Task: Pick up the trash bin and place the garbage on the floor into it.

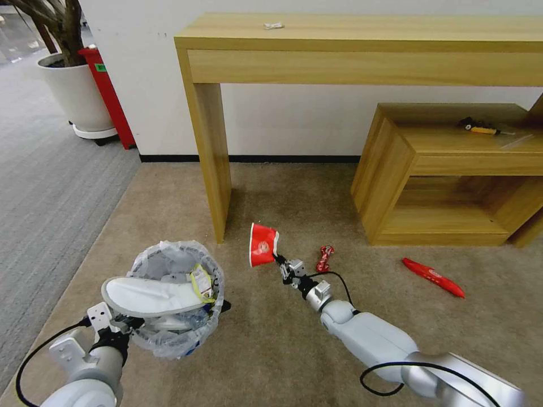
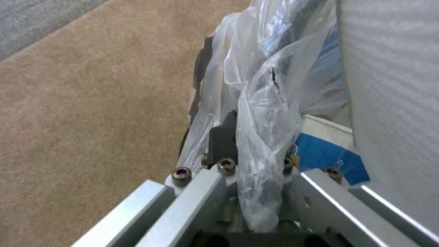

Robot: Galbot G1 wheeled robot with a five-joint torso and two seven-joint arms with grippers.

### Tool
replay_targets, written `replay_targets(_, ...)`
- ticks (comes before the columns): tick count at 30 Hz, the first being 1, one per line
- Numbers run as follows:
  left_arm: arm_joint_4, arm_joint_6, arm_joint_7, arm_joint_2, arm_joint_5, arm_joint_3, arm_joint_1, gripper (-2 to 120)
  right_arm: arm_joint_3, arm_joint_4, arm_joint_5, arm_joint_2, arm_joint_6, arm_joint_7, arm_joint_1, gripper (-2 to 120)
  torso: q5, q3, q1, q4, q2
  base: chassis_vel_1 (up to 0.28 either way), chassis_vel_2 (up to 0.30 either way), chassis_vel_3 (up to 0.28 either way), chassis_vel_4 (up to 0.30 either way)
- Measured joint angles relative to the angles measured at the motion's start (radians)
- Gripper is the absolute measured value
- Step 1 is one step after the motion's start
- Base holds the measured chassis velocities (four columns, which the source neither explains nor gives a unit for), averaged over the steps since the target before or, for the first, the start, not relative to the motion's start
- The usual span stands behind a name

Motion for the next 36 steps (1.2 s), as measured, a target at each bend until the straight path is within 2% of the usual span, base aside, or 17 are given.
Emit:
replay_targets(3,0.002,0.0,0.001,0.001,0.006,-0.007,0.011,0,0.007,0.16,-0.018,-0.099,-0.006,0.015,0.0,0,0.0002,0.0,0.0,0.0001,0.0,0.0,0.0,0.0,0.0)
replay_targets(4,0.002,0.0,0.001,0.001,0.006,-0.007,0.011,0,0.007,0.16,-0.018,-0.099,-0.006,0.015,0.0,0,0.0002,0.0,0.0,0.0001,0.0,0.0,0.0,0.0,0.0)
replay_targets(7,0.009,0.002,0.001,0.006,0.008,-0.002,0.007,0,0.003,0.359,-0.008,-0.195,-0.032,0.027,0.013,0,0.0,0.0,0.0,-0.0001,0.0,0.0,0.0,0.0,0.0)
replay_targets(8,0.009,0.002,0.001,0.006,0.008,-0.002,0.007,0,0.003,0.359,-0.008,-0.195,-0.032,0.027,0.013,0,0.0,0.0,0.0,-0.0001,0.0,0.0,0.0,0.0,0.0)
replay_targets(12,0.02,0.006,-0.002,0.015,0.014,0.006,0.002,0,-0.047,0.551,0.015,-0.263,-0.053,0.036,0.062,0,0.0,0.0,0.0,0.0003,0.0,0.0,0.0,0.0,0.0)
replay_targets(16,0.024,0.008,-0.003,0.028,0.014,0.013,-0.004,0,-0.097,0.639,0.032,-0.295,-0.066,0.033,0.119,0,0.0,0.0,0.0,0.0001,0.0,0.0,0.0,0.0,0.0)
replay_targets(26,0.029,0.013,-0.008,0.031,0.009,0.022,-0.031,0,-0.21,0.705,0.062,-0.317,-0.071,0.005,0.239,0,-0.0002,0.0,0.0,0.0002,0.0,0.0,0.0,0.0,0.0)
replay_targets(30,0.03,0.018,-0.015,0.027,0.004,0.031,-0.046,0,-0.255,0.719,0.066,-0.301,-0.073,-0.005,0.268,0,0.0,0.0,0.0,0.0001,0.0,0.0,0.0,0.0,0.0)
replay_targets(36,0.028,0.021,-0.018,0.019,0.004,0.042,-0.059,0,-0.361,0.658,0.056,-0.245,-0.065,-0.018,0.309,0,-0.0001,0.0,0.0,0.0002,0.0,0.0,0.0,0.0,0.0)
